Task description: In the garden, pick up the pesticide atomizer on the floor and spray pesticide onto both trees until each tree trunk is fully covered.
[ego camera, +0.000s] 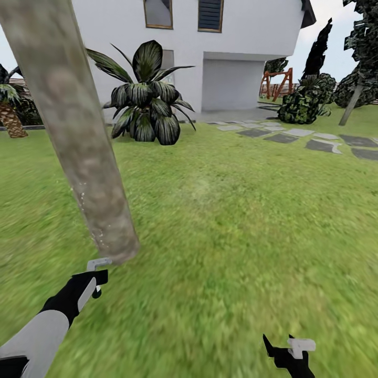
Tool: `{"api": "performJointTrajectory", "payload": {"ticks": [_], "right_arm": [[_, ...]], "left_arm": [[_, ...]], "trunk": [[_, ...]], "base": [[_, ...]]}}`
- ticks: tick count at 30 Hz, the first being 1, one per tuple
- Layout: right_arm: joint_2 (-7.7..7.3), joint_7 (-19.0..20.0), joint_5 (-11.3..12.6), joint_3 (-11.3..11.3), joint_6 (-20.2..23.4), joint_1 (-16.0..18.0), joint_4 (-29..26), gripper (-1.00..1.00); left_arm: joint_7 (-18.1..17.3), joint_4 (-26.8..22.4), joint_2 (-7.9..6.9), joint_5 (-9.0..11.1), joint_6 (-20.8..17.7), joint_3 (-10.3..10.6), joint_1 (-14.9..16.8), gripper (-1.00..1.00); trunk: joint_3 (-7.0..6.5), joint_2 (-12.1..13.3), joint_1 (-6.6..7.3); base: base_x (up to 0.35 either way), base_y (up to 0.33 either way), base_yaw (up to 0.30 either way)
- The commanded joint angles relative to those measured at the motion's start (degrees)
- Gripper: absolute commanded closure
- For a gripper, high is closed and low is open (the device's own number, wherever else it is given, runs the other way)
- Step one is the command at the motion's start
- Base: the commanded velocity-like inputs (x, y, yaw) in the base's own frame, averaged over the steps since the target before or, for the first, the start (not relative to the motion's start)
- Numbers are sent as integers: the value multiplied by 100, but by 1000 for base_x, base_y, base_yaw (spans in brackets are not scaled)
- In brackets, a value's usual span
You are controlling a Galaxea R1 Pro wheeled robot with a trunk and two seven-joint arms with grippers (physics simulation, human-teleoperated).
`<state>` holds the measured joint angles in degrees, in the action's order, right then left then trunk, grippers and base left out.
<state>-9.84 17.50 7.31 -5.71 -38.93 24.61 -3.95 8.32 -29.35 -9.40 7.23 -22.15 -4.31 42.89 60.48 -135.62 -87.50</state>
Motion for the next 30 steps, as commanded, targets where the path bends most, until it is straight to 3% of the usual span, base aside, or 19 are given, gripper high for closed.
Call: {"api": "performJointTrajectory", "payload": {"ticks": [1, 5, 21, 30], "right_arm": [[0, 0, -1, 0, 0, 0, 0, -100], [0, -1, -2, 0, 0, 0, 0, -100], [0, -1, -2, 0, 0, 0, 0, -100], [0, -1, -2, 0, 0, 0, 0, -100]], "left_arm": [[0, 0, 0, -2, 0, 0, -1, 100], [3, 0, 11, -2, 0, 0, 0, 100], [-9, -252, 62, 24, 0, -10, 1, 100], [-14, -196, 70, 42, 22, 0, 1, 100]], "trunk": [[0, 0, 0], [0, 0, 0], [0, 0, 0], [0, 0, 0]], "base": [[181, -224, 2], [114, -244, 74], [23, -272, 270], [89, -272, 73]]}}
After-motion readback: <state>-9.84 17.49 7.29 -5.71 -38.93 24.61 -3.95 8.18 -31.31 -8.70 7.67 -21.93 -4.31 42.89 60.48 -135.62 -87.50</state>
